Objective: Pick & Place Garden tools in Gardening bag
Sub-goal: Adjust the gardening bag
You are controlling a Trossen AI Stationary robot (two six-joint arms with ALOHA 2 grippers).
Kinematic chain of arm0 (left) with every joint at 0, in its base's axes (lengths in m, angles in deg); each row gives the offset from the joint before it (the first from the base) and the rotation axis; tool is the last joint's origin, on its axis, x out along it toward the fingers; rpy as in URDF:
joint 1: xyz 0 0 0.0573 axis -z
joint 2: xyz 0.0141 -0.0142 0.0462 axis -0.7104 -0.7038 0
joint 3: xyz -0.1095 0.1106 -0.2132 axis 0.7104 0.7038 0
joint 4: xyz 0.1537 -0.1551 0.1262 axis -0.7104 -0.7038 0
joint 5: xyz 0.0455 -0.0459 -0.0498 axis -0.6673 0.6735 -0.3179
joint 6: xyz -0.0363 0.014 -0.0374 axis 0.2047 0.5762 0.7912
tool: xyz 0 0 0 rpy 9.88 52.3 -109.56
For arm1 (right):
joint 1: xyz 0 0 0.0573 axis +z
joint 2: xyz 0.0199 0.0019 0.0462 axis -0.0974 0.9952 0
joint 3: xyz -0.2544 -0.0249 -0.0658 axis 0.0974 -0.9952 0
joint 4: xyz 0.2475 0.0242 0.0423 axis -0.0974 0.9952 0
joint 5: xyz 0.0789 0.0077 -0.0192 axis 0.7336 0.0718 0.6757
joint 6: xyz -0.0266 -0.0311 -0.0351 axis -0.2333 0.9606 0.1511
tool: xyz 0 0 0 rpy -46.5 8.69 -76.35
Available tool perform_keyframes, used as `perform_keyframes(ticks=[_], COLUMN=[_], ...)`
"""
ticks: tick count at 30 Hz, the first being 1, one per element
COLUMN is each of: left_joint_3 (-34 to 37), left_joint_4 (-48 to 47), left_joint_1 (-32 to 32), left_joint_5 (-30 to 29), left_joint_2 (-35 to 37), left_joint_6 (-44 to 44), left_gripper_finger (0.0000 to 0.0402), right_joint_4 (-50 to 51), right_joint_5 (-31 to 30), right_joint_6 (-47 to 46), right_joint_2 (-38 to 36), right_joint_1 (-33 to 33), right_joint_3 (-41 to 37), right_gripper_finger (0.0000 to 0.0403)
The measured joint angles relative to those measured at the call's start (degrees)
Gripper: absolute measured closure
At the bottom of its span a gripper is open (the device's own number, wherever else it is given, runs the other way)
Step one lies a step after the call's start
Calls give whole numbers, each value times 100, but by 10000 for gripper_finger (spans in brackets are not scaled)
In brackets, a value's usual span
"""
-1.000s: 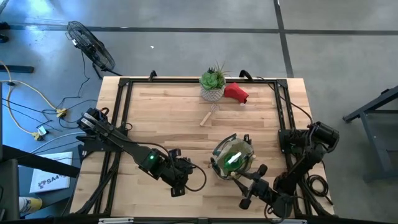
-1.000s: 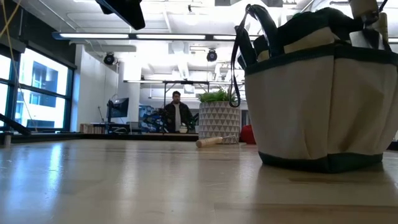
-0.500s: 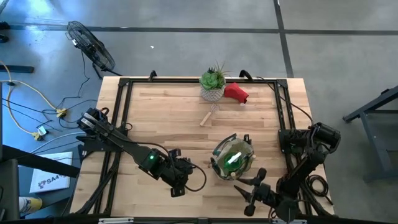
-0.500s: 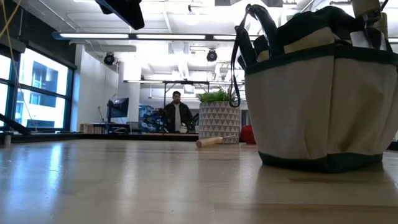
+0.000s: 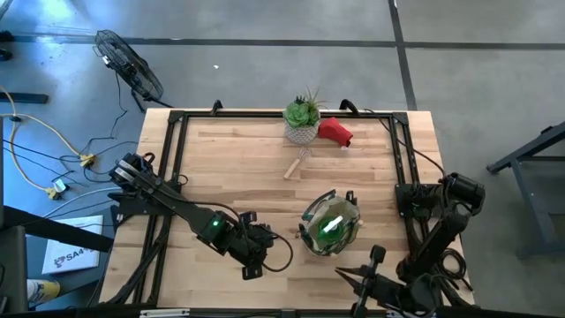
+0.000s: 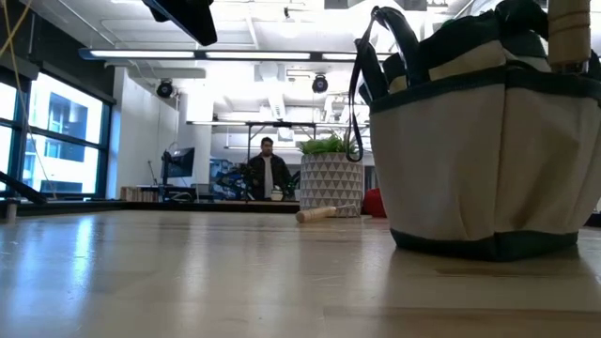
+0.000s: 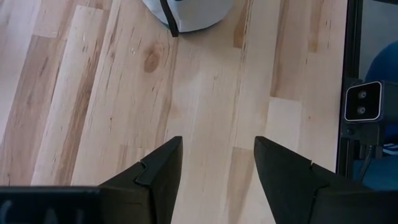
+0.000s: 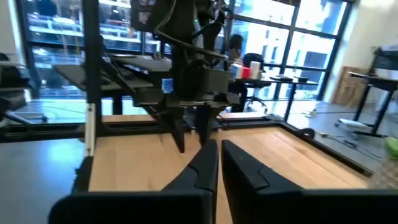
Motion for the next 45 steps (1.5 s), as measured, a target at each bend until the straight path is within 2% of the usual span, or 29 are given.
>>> perform_keyframes(ticks=[5,10,15,26,29,32,40,45], left_joint_3=[0,0,0,0,0,0,0,0], left_joint_4=[3,3,5,5,3,2,1,-8], left_joint_1=[0,0,0,0,0,0,0,0], left_joint_5=[0,-4,-7,-11,-19,-22,-22,-68], left_joint_2=[0,0,0,0,0,0,0,0], left_joint_6=[0,0,-2,-2,-2,-3,-2,23], left_gripper_finger=[206,206,206,206,206,206,206,206], right_joint_4=[-1,128,941,3504,3898,3851,3204,3170], right_joint_5=[-345,-556,-461,460,735,805,498,502], right_joint_6=[365,114,-822,-3729,-4265,-4215,-2447,-2336], right_joint_2=[0,0,0,2,2,2,-92,-198], right_joint_1=[-28,-179,-440,-765,-834,-836,-509,-242], right_joint_3=[148,123,25,17,11,40,647,864], right_gripper_finger=[399,399,399,400,400,400,400,400])
